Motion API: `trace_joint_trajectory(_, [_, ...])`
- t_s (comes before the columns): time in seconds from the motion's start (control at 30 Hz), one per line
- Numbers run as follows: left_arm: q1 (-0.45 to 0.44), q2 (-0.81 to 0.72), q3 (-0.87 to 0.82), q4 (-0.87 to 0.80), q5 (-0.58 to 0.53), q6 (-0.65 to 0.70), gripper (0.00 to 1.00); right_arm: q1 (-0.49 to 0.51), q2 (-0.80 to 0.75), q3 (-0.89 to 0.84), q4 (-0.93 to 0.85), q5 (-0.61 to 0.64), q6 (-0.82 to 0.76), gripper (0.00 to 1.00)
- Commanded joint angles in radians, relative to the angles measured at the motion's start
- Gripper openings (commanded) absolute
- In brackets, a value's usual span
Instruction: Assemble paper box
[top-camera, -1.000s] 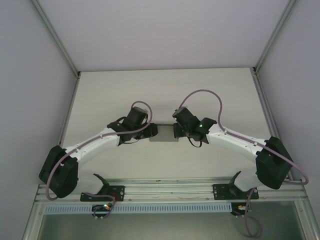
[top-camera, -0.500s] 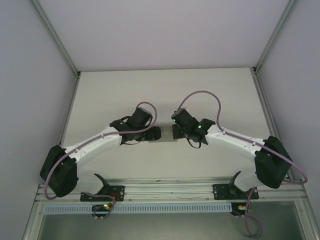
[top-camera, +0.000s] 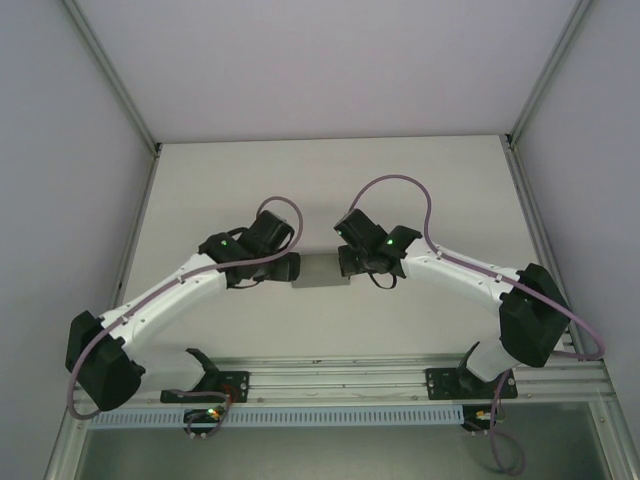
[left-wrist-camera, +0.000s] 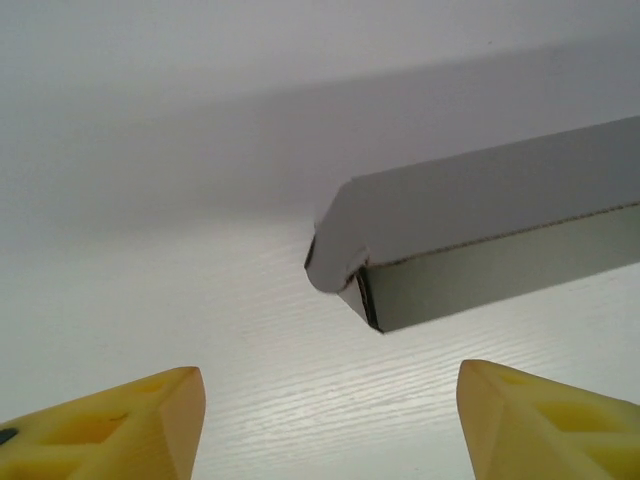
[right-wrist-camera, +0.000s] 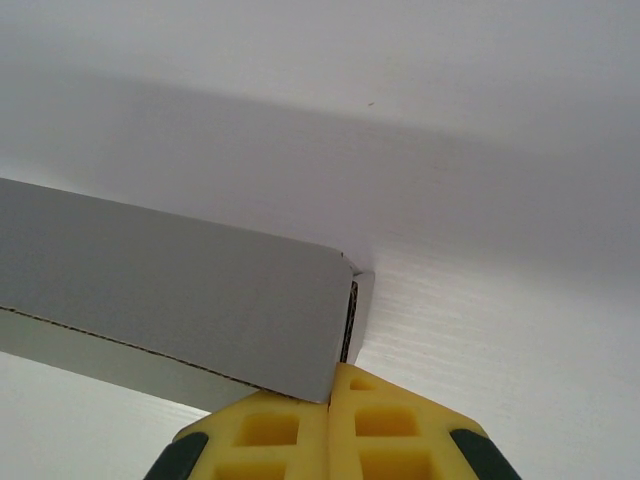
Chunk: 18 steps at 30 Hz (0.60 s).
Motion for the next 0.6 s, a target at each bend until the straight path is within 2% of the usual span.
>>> trace_joint_trajectory(0.0, [0.010, 0.018, 0.004, 0.039, -0.006, 0.104, 0.64, 0.002, 0.002, -0.019, -0.028, -0.078, -0.025, 0.00])
trace_joint_trajectory(0.13, [0.024, 0.033, 0.003, 0.095, -0.017, 0.153, 0.59, 0.001, 0.011, -0.001, -0.054, -0.074, -0.044, 0.00])
trace_joint_trajectory(0.27, [0.053, 0.051, 0.005, 0.097, 0.008, 0.167, 0.47, -0.007, 0.014, -0.003, -0.063, -0.082, -0.044, 0.00])
trace_joint_trajectory(0.57, [0.053, 0.037, -0.035, 0.083, 0.029, 0.227, 0.47, -0.018, 0.027, 0.001, -0.058, -0.112, -0.053, 0.00])
